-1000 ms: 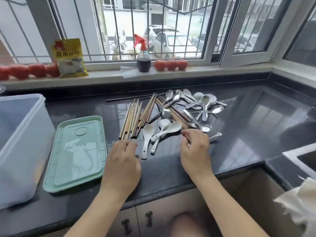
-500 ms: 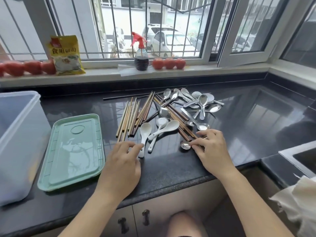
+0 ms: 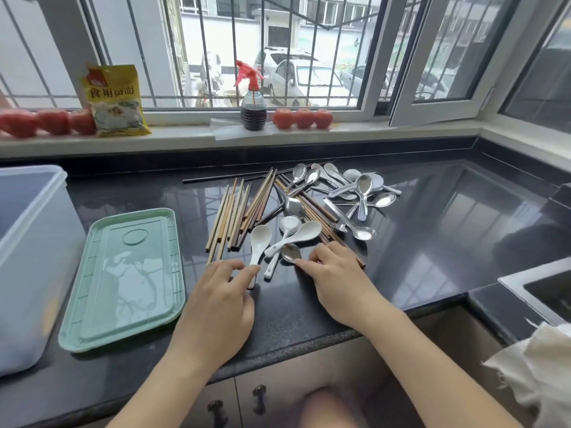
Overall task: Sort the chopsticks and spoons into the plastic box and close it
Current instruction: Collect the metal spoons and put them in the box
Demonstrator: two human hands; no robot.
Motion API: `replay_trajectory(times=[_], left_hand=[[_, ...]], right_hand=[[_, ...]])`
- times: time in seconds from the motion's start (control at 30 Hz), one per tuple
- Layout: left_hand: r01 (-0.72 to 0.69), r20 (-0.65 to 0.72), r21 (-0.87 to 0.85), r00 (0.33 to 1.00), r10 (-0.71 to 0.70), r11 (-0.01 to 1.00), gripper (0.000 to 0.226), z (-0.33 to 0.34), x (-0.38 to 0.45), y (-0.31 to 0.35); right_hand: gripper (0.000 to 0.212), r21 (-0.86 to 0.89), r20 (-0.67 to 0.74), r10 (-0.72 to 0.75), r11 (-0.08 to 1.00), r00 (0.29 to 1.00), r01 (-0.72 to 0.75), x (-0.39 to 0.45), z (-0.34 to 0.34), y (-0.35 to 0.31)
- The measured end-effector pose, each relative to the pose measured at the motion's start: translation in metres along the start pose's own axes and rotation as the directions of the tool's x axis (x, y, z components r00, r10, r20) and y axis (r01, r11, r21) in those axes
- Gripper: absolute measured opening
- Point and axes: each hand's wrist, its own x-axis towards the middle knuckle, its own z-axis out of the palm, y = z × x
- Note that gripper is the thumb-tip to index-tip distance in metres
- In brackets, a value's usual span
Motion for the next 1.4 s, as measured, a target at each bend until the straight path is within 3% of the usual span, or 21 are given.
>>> replay_trajectory(times=[0.03, 0.1, 0.17, 0.2, 0.27, 0.3, 0.37, 0.43, 0.57, 0.63, 0.77, 0.87, 0.97, 1.07, 1.13, 1.17, 1.2, 1.23, 1.3, 1.33, 1.4], left_hand=[[0.005, 0.001, 0.000, 1.000, -0.005, 1.000, 0.045, 0.000, 0.000, 0.000], [0.018, 0.008, -0.013, 1.000, -0.018, 1.000, 0.044, -0.001, 0.000, 0.001], [0.044, 0.004, -0.028, 0.999, -0.043, 0.999, 0.043, -0.001, 0.001, 0.001], [0.058, -0.001, -0.032, 0.998, -0.058, 0.998, 0.042, -0.001, 0.003, 0.001], [0.084, -0.012, -0.040, 0.996, -0.085, 0.996, 0.041, 0.001, 0.004, 0.000], [0.091, -0.018, -0.045, 0.996, -0.092, 0.995, 0.041, 0.001, 0.005, 0.000], [0.093, -0.033, -0.053, 0.995, -0.095, 0.994, 0.039, 0.000, 0.005, 0.000], [0.088, -0.052, -0.058, 0.994, -0.091, 0.994, 0.037, -0.001, 0.004, 0.001], [0.058, -0.095, -0.081, 0.993, -0.065, 0.995, 0.032, -0.003, 0.002, 0.002], [0.032, -0.136, -0.101, 0.990, -0.046, 0.994, 0.032, -0.005, 0.001, 0.003], [-0.049, -0.364, -0.239, 0.931, -0.043, 0.970, 0.032, -0.012, 0.001, 0.005], [-0.184, -0.557, -0.266, 0.830, 0.005, 0.946, 0.027, -0.025, 0.012, 0.015], [-0.267, -0.572, -0.239, 0.815, 0.086, 0.934, 0.027, -0.032, 0.036, 0.037], [-0.261, -0.450, -0.274, 0.885, 0.116, 0.926, 0.025, -0.034, 0.064, 0.067], [-0.128, -0.149, -0.324, 0.985, 0.083, 0.937, 0.026, -0.028, 0.088, 0.081], [-0.010, 0.058, -0.375, 0.998, 0.034, 0.927, 0.027, -0.021, 0.101, 0.085], [0.126, 0.238, -0.483, 0.971, -0.009, 0.867, 0.026, -0.017, 0.112, 0.088], [0.236, 0.324, -0.595, 0.945, -0.040, 0.768, 0.024, -0.011, 0.121, 0.085], [0.293, 0.261, -0.707, 0.954, -0.147, 0.644, 0.028, -0.003, 0.134, 0.069], [0.291, 0.192, -0.755, 0.955, -0.228, 0.587, 0.030, -0.001, 0.138, 0.057], [0.274, 0.118, -0.883, 0.915, -0.385, 0.380, 0.031, 0.004, 0.141, 0.031]], right_hand=[[0.033, 0.020, -0.015, 0.032, 0.999, 0.999, -0.032, 0.007, -0.003, -0.003], [0.024, 0.140, -0.140, 0.271, 0.958, 0.953, -0.251, 0.018, -0.017, 0.003], [0.025, 0.154, -0.227, 0.596, 0.803, 0.771, -0.576, 0.026, -0.033, 0.030], [0.028, 0.107, -0.171, 0.728, 0.684, 0.664, -0.722, 0.027, -0.039, 0.050], [0.038, 0.045, 0.093, 0.879, 0.465, 0.467, -0.884, 0.028, -0.045, 0.076], [0.039, 0.038, 0.215, 0.886, 0.413, 0.411, -0.910, 0.028, -0.044, 0.080], [0.030, 0.108, 0.308, 0.864, 0.384, 0.398, -0.917, 0.027, -0.035, 0.079], [0.021, 0.212, 0.267, 0.880, 0.344, 0.393, -0.915, 0.025, -0.028, 0.078], [0.026, 0.490, 0.098, 0.954, 0.202, 0.284, -0.848, 0.016, -0.023, 0.079], [0.025, 0.602, 0.044, 0.946, 0.231, 0.320, -0.765, 0.012, -0.019, 0.075], [0.019, 0.725, -0.130, 0.834, 0.449, 0.537, -0.522, 0.007, -0.016, 0.066], [0.026, 0.600, -0.332, 0.627, 0.717, 0.705, -0.355, 0.008, -0.016, 0.056], [0.031, 0.488, -0.413, 0.439, 0.846, 0.798, -0.213, 0.009, -0.011, 0.052], [0.021, 0.517, -0.463, 0.443, 0.839, 0.768, -0.172, 0.010, -0.016, 0.050], [0.017, 0.491, -0.505, 0.398, 0.862, 0.766, -0.124, 0.021, -0.025, 0.037], [0.016, 0.471, -0.514, 0.350, 0.878, 0.783, -0.083, 0.030, -0.029, 0.030], [0.015, 0.459, -0.510, 0.307, 0.887, 0.804, -0.047, 0.041, -0.032, 0.025], [0.014, 0.464, -0.491, 0.280, 0.885, 0.825, -0.024, 0.052, -0.034, 0.023], [0.011, 0.514, -0.433, 0.360, 0.852, 0.826, -0.102, 0.077, -0.034, 0.034], [0.014, 0.534, -0.395, 0.474, 0.815, 0.787, -0.223, 0.088, -0.031, 0.050], [0.020, 0.492, -0.319, 0.726, 0.676, 0.609, -0.548, 0.102, -0.017, 0.091]])
